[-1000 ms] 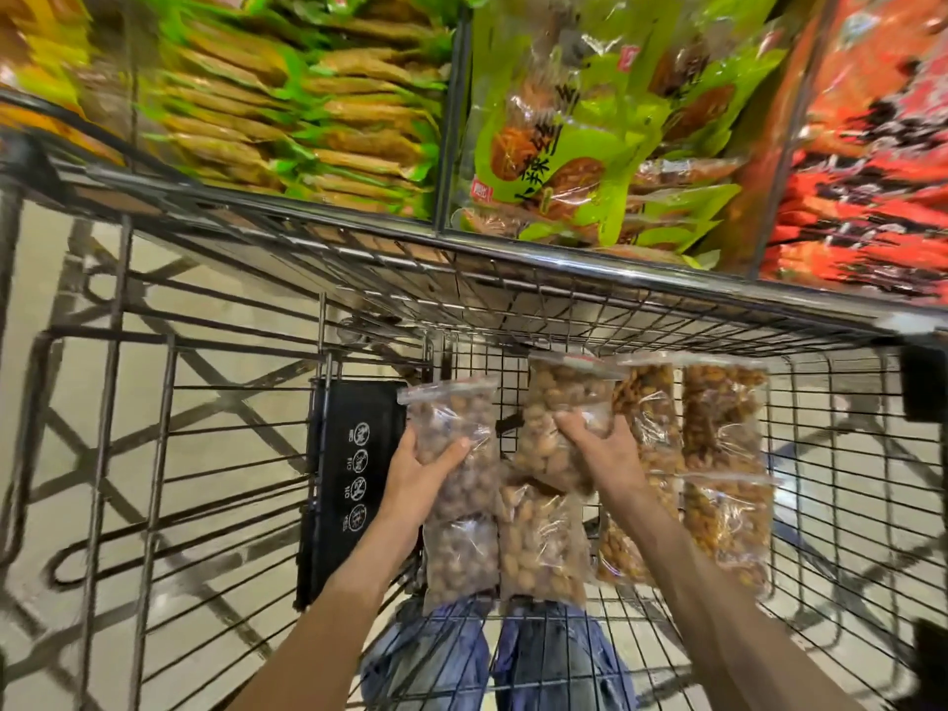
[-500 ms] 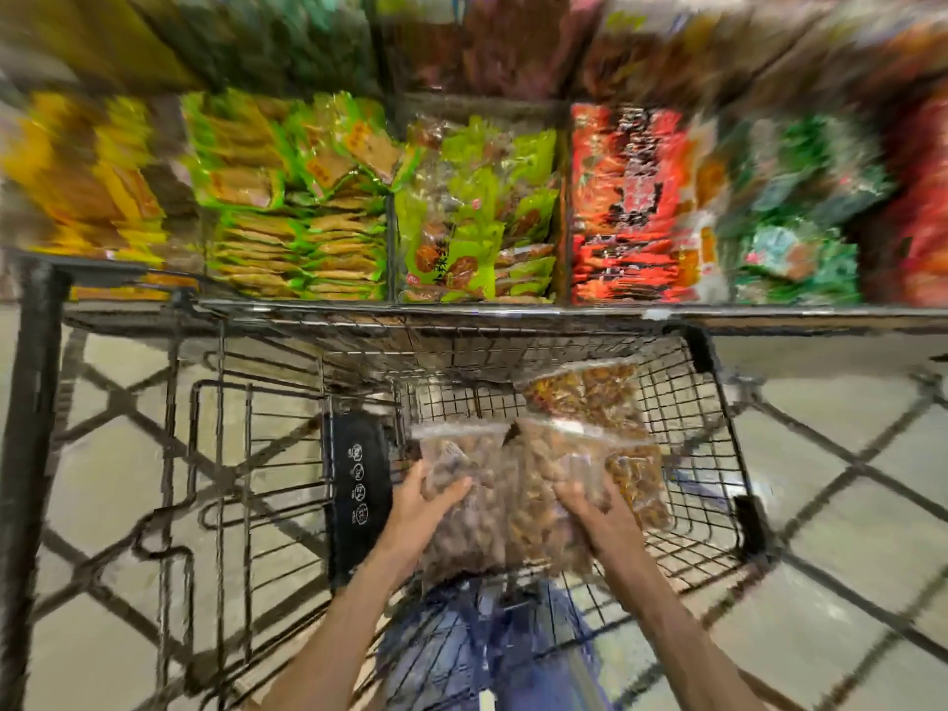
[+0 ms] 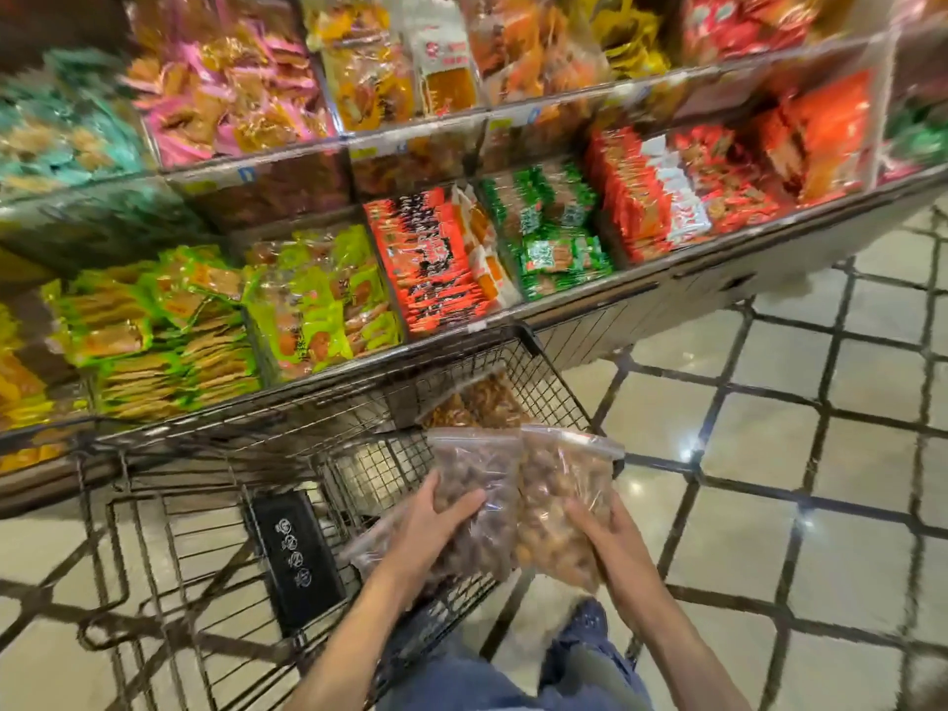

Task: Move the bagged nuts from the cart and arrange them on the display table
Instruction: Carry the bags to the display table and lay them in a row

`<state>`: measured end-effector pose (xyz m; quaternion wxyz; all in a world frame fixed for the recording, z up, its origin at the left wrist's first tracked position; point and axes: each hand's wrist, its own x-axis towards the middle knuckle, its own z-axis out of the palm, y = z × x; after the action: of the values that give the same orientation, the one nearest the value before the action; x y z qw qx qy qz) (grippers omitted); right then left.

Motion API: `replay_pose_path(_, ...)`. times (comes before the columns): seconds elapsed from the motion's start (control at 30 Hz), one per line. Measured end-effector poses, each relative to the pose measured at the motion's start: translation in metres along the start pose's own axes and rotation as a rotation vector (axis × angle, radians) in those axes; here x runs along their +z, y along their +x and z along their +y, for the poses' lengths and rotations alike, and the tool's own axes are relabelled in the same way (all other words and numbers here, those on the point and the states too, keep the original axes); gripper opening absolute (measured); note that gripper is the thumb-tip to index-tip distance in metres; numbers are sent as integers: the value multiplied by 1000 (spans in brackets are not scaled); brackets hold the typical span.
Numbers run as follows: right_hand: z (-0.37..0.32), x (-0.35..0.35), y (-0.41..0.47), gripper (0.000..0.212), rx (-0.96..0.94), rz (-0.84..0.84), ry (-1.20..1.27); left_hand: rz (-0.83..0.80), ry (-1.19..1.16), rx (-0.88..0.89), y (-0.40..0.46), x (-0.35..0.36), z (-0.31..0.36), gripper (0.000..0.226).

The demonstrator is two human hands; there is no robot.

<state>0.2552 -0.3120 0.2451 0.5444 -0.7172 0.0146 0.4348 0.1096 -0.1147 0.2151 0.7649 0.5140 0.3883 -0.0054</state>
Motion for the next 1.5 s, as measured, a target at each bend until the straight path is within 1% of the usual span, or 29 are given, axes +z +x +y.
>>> replay_pose_path(0.07,-4,-25,-9,55,-38,32,23,-42,24,20,1,25,8,108)
replay_pose_path(0.17,-2,-72,-20,57,-100,71,79,-74,49,-10,10,66,5,102)
replay_pose_path(0.27,1,-127,-30,62,-149,97,133,-98,60,-29,14,127,9,99)
replay_pose_path(0.37,6,-193,-37,63,-197,129,180,-72,152,1,27,191,7,108)
replay_pose_path(0.47,10,-260,-47,66,-211,148,192,-105,193,65,41,256,0,97)
replay_pose_path(0.6,13,-344,-59,74,-241,206,251,-242,190,107,39,357,9,75)
replay_pose_path(0.7,13,-396,-71,72,-279,273,289,-323,234,127,42,422,11,78)
replay_pose_path(0.73,12,-411,-74,68,-288,309,303,-342,250,156,44,443,13,80)
replay_pose_path(0.8,13,-440,-79,59,-298,405,337,-368,276,152,50,485,17,86)
replay_pose_path(0.83,14,-454,-80,58,-291,458,350,-394,291,146,55,505,18,81)
replay_pose_path(0.9,17,-483,-80,64,-266,539,373,-470,305,130,65,544,22,57)
replay_pose_path(0.93,18,-498,-78,69,-258,578,390,-508,308,114,72,565,23,51)
replay_pose_path(0.97,19,-514,-77,73,-254,616,411,-545,313,99,78,585,25,49)
replay_pose_path(1.0,19,-530,-75,74,-249,652,433,-568,326,94,85,606,27,49)
replay_pose_path(1.1,14,-584,-66,67,-252,736,496,-618,370,73,117,674,30,46)
replay_pose_path(1.2,5,-642,-52,73,-256,809,551,-704,416,53,158,744,36,50)
replay_pose_path(1.23,0,-663,-47,72,-261,831,564,-742,420,47,172,769,40,50)
replay_pose_path(1.37,-31,-743,-25,47,-248,927,584,-881,427,39,217,876,68,44)
replay_pose_path(1.43,-47,-784,-13,45,-225,977,590,-943,481,34,241,927,82,45)
replay_pose_path(1.5,-60,-811,-5,49,-234,1023,619,-1001,503,27,257,964,95,49)
